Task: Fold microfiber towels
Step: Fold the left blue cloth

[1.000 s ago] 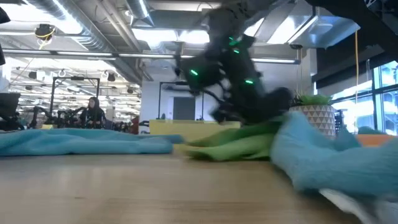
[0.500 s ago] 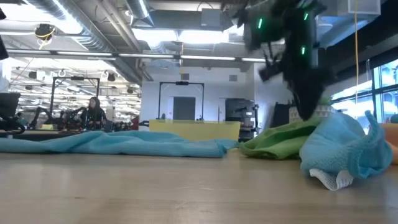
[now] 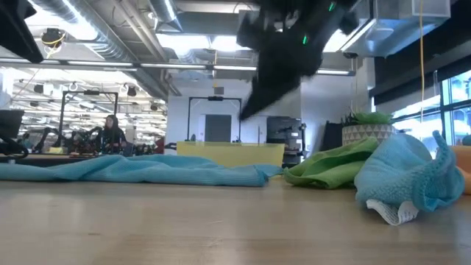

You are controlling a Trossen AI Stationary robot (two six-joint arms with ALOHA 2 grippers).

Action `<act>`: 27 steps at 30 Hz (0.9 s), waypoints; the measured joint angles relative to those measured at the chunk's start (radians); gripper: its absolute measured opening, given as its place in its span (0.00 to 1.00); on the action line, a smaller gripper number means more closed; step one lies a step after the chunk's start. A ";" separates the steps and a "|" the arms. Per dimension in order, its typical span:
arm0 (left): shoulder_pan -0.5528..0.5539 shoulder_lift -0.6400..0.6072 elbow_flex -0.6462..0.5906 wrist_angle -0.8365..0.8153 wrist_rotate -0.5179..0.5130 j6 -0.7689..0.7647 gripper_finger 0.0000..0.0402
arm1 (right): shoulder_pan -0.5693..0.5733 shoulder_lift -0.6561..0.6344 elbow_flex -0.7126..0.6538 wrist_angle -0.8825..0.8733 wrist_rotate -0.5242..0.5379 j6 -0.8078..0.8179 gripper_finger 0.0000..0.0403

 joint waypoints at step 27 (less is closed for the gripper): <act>0.784 0.000 -0.289 0.840 0.648 0.981 0.32 | -0.040 0.099 0.003 -0.067 -0.162 0.011 0.51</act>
